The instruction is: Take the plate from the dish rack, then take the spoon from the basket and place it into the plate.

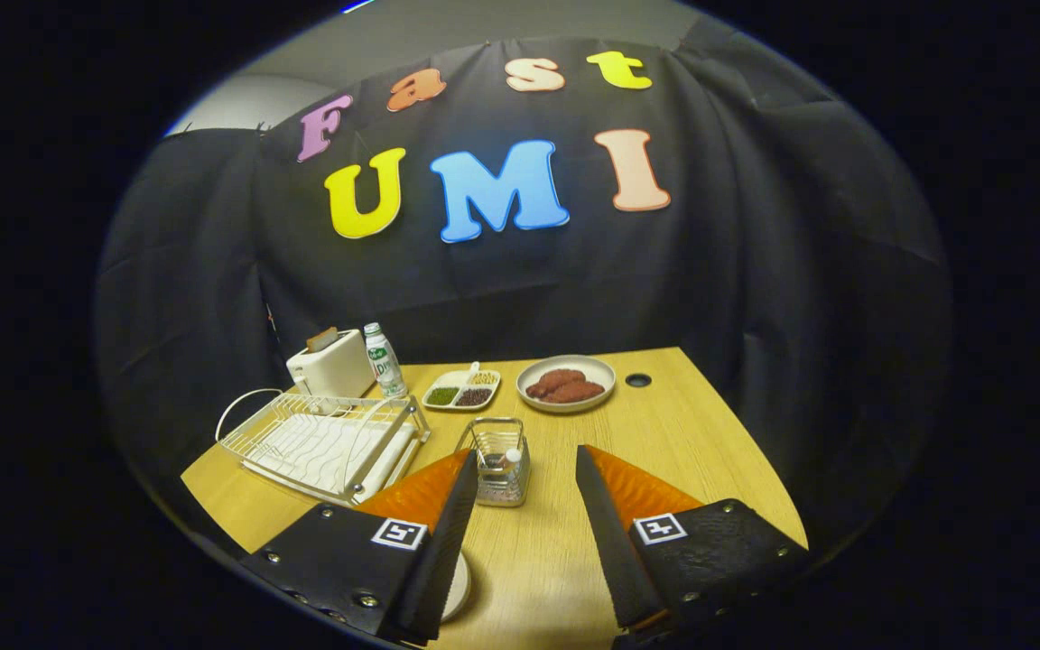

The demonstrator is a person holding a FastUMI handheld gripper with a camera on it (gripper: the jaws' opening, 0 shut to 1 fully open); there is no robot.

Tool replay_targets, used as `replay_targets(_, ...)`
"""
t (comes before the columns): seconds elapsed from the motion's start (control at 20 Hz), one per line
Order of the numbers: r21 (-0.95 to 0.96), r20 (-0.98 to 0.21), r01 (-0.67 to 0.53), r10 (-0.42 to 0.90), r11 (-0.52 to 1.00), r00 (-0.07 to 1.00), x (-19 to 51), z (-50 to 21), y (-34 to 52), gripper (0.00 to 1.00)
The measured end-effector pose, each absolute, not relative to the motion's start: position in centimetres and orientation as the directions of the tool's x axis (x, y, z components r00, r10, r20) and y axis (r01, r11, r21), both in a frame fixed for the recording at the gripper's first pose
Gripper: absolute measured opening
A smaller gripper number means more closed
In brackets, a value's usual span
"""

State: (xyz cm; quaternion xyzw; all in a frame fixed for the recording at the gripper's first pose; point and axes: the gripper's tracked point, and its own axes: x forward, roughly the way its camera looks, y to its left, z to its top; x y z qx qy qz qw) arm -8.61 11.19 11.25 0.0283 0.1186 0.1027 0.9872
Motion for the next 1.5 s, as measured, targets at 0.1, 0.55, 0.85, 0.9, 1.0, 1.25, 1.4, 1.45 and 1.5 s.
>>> replay_targets(0.1,0.043,-0.163,-0.204,0.208,0.978,0.964,-7.6,12.1,11.2,0.69)
replay_targets(0.55,0.013,-0.037,-0.219,0.219,0.976,0.975,-4.3,11.7,13.1,0.68)
replay_targets(0.85,0.002,-0.005,-0.190,0.190,0.982,0.982,-2.1,9.4,13.0,0.68)
replay_targets(0.9,0.003,-0.002,-0.188,0.189,0.982,0.982,-1.7,9.0,13.2,0.68)
replay_targets(1.0,0.011,0.004,-0.185,0.185,0.983,0.983,-0.6,8.1,13.5,0.69)
replay_targets(1.25,0.009,0.024,-0.178,0.178,0.984,0.984,1.5,6.5,14.4,0.69)
replay_targets(1.4,0.009,0.019,-0.191,0.191,0.982,0.981,2.4,5.4,15.0,0.68)
replay_targets(1.45,0.003,0.015,-0.190,0.190,0.982,0.982,2.7,5.1,15.0,0.68)
replay_targets(1.5,0.000,0.008,-0.191,0.191,0.982,0.982,3.2,4.6,15.2,0.64)
